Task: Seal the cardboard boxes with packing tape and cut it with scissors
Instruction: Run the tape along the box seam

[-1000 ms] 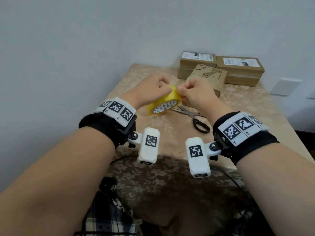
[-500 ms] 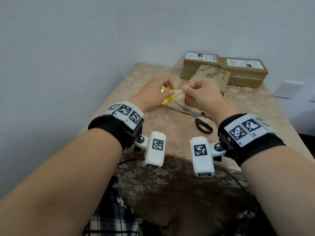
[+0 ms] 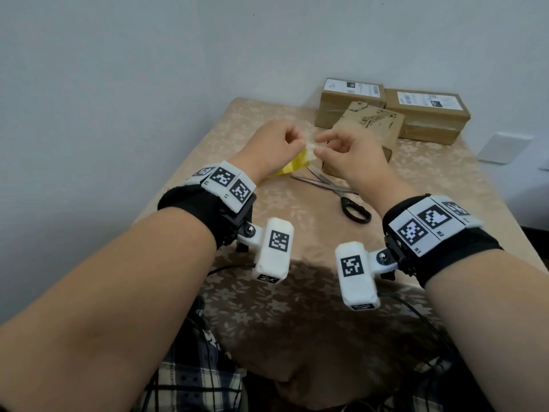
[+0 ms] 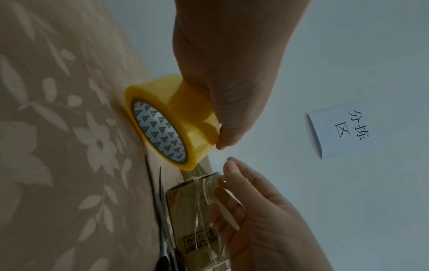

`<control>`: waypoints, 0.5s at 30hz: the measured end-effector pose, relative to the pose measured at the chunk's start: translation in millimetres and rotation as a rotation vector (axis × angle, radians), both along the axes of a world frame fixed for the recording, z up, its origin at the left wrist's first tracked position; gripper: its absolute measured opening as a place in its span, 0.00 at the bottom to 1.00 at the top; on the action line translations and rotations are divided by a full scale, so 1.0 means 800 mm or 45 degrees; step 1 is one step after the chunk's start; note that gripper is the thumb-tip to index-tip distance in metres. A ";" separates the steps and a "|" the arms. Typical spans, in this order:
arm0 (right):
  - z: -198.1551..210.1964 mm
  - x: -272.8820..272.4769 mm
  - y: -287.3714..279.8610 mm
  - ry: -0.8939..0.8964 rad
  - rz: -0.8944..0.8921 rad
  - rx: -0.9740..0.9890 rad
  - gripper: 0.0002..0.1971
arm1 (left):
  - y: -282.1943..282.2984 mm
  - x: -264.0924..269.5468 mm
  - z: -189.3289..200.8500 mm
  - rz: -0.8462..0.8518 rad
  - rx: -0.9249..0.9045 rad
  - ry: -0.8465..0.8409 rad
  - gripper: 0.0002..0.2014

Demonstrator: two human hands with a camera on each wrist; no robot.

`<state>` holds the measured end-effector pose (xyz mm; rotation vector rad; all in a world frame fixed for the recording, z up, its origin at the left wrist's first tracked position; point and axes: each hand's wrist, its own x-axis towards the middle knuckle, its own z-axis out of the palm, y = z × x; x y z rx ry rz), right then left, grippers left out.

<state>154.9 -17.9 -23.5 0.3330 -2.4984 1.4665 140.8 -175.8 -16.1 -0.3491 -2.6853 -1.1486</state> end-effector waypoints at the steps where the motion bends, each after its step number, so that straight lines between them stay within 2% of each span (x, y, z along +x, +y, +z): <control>1: -0.003 -0.002 -0.001 -0.021 -0.019 0.007 0.08 | 0.000 0.000 0.000 -0.001 -0.006 0.008 0.03; 6: -0.009 -0.005 -0.005 -0.063 -0.062 0.051 0.10 | 0.000 -0.002 -0.004 -0.031 -0.076 0.072 0.06; 12: -0.008 -0.006 -0.006 -0.074 -0.089 0.146 0.08 | 0.000 -0.001 -0.007 -0.103 -0.107 0.107 0.05; 15: -0.004 -0.007 -0.006 -0.023 -0.143 0.231 0.08 | -0.003 0.004 -0.005 -0.128 -0.116 0.082 0.07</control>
